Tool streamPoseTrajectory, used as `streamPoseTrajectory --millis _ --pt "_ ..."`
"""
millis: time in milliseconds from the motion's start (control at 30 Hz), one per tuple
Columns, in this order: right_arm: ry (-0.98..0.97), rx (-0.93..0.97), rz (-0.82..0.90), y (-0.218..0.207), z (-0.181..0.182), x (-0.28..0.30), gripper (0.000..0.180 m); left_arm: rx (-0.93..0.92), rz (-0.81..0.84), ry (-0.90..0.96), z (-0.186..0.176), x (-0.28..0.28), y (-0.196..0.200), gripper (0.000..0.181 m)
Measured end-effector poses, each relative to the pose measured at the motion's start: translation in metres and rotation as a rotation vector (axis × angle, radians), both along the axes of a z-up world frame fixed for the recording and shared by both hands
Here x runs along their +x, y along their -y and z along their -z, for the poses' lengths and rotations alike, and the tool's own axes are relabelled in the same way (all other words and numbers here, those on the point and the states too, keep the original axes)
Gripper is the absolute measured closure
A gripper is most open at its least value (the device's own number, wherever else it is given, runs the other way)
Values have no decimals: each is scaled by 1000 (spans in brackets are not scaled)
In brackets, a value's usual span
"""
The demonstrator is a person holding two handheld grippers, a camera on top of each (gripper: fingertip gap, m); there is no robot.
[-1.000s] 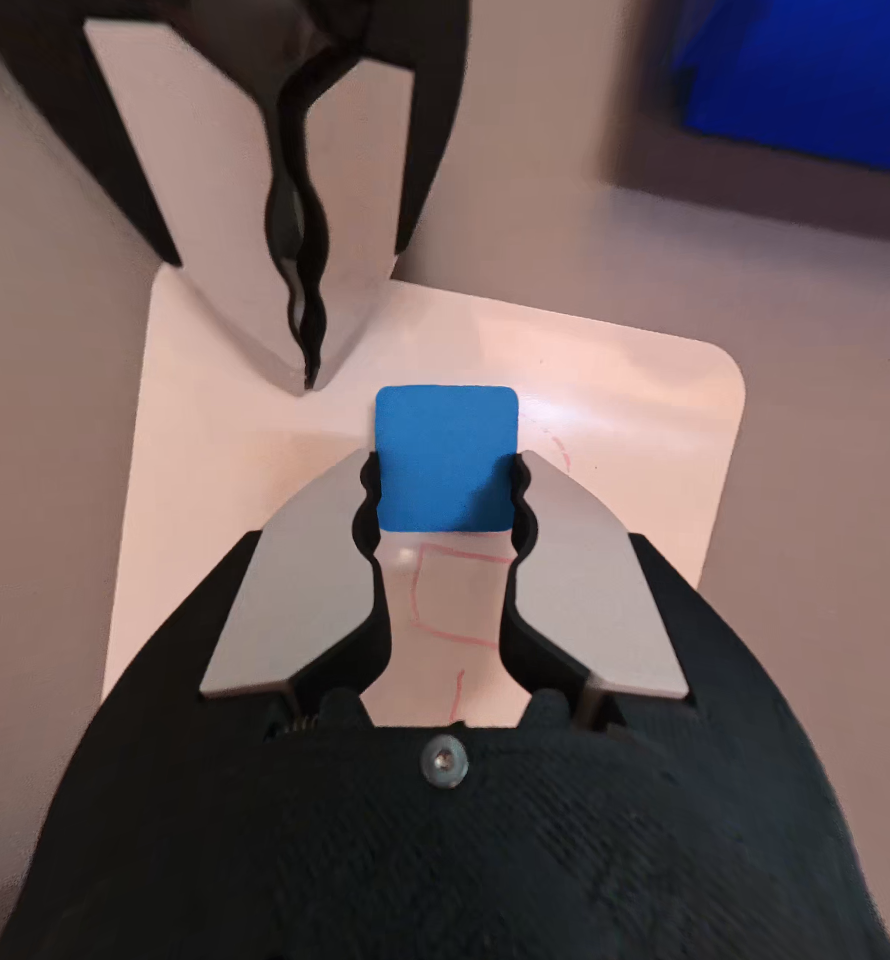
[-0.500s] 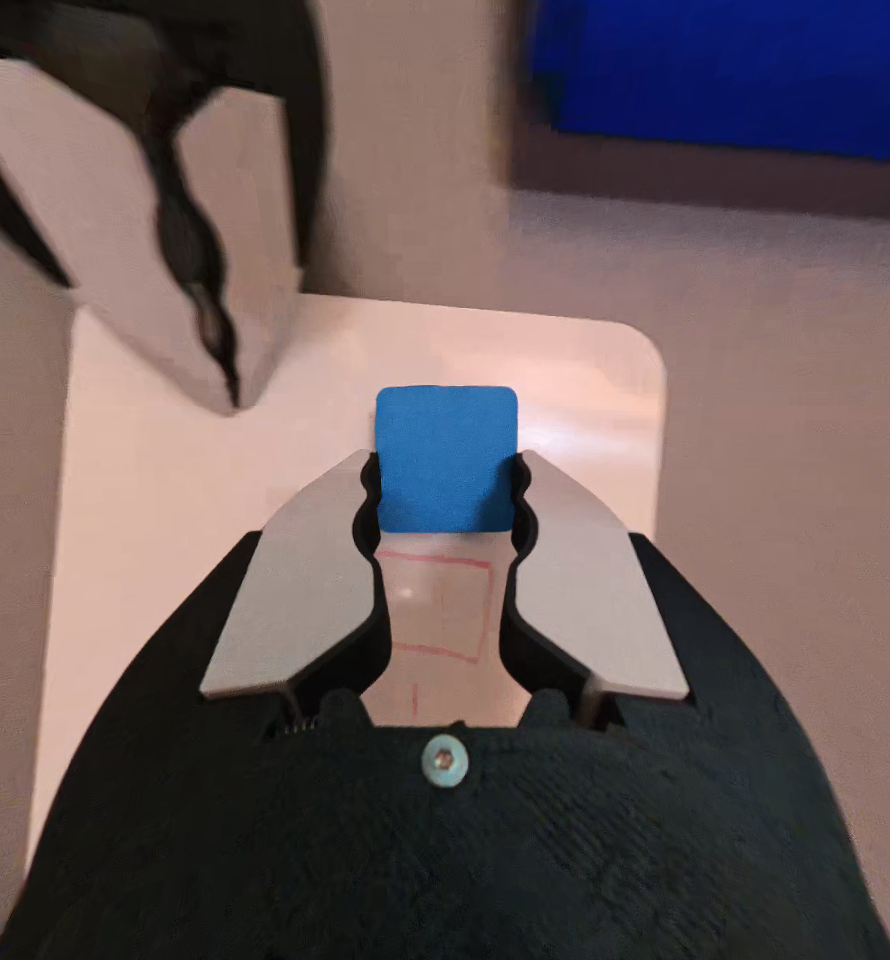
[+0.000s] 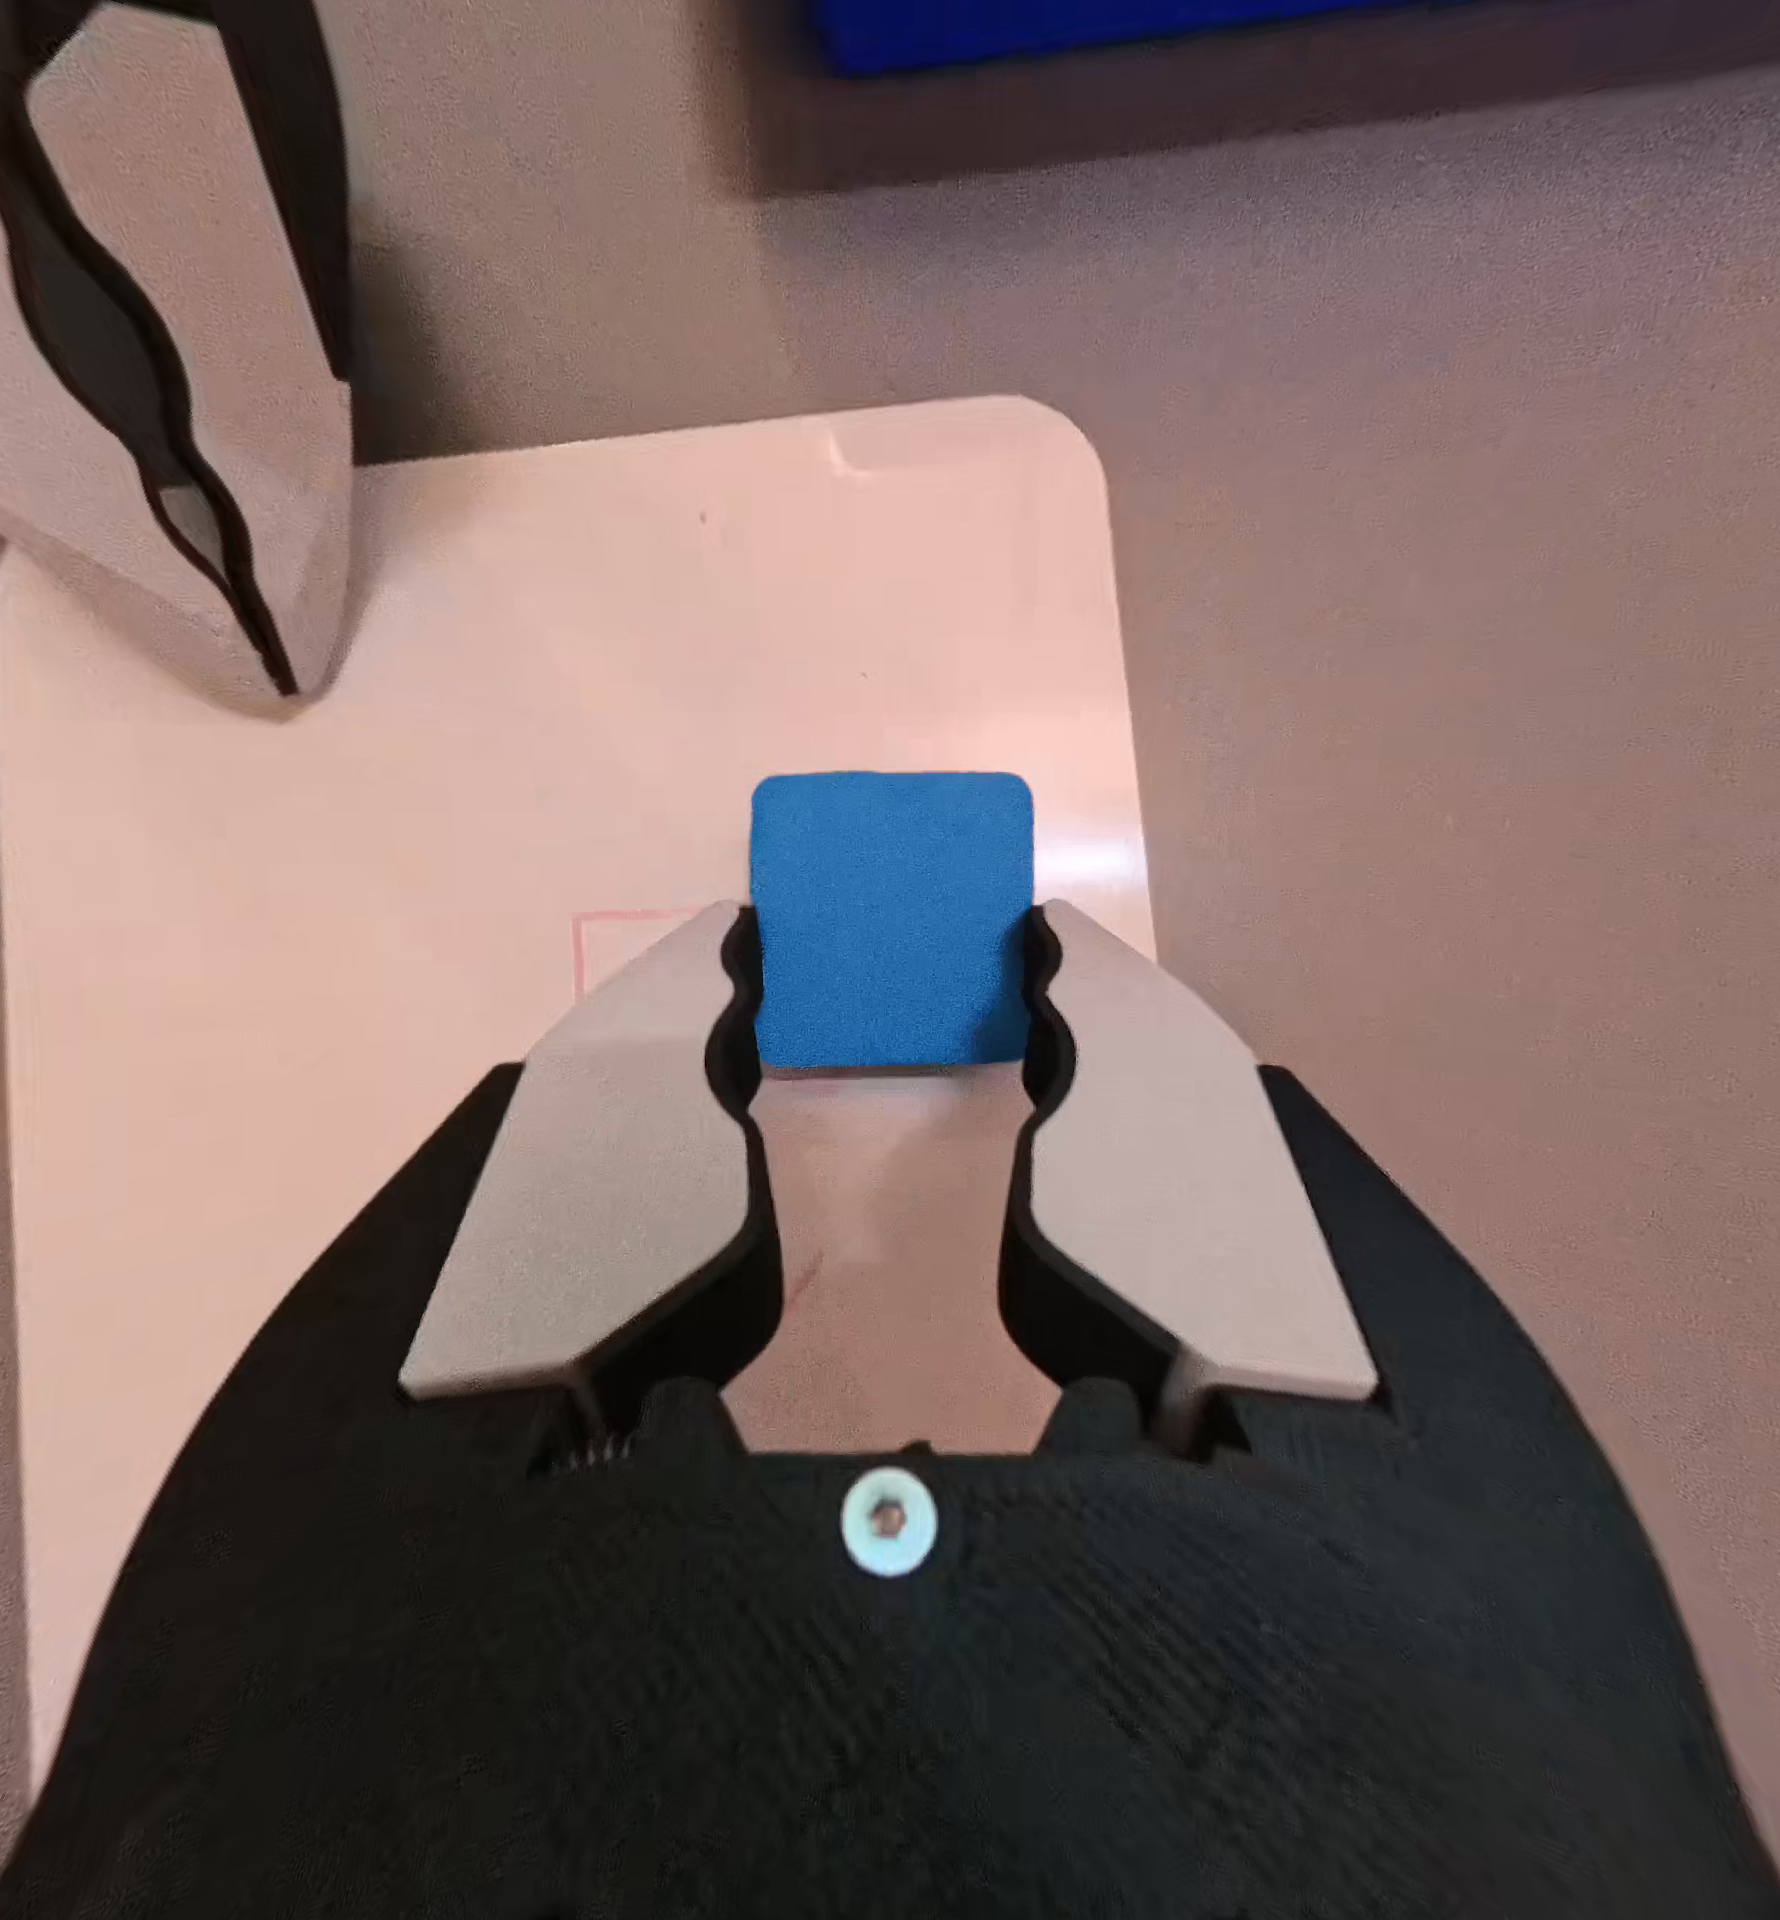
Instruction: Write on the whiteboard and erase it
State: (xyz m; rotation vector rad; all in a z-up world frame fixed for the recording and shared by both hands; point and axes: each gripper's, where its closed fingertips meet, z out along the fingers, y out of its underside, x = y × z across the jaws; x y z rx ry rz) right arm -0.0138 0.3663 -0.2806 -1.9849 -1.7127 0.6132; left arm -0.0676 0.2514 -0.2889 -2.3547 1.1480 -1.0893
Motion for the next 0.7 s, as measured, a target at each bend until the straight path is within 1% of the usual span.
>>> streamPoseTrajectory --millis 33,100,133,167,200,267,300,333,400,433,467,500,533,567,600,667,700 --pt "-21 -26 -6 5 -1 6 131 5 -1 -2 0 0 0 181" --pt "9 44 -152 41 1 5 130 13 -6 -4 0 0 0 181" --pt "33 73 -191 53 1 7 130 13 -2 -4 0 0 0 181" --pt "40 82 -178 52 1 11 130 7 5 -2 0 1 1 181" --pt "28 72 -112 39 1 20 130 2 9 -1 0 1 0 181" --pt "-28 38 77 2 1 41 131 -1 21 -1 0 2 -1 181" --pt "-70 6 91 5 0 39 131 0 22 -1 0 2 -1 181" --pt "-66 10 12 22 0 32 130 0 21 -1 0 3 -1 181" --pt "3 65 -149 56 -1 20 130 -2 20 -1 0 3 -1 181" --pt "46 93 -167 57 -2 20 130 -3 23 -1 0 3 -1 181" --pt "53 106 -122 45 -2 20 130 -6 25 0 0 3 -1 181" --pt "37 131 -19 21 -3 20 130 -11 27 2 0 3 -1 181" --pt "-11 92 52 5 -2 17 130 -14 30 3 0 4 -1 181" --pt "-72 7 80 3 -2 10 130 -14 32 2 0 4 -1 181" --pt "-69 -9 29 13 -3 4 130 -15 31 2 0 4 -1 181" --pt "4 73 -169 49 -3 -6 130 -11 20 1 0 4 -2 181" --pt "27 85 -199 56 -4 -6 130 -7 17 0 0 3 -2 181"
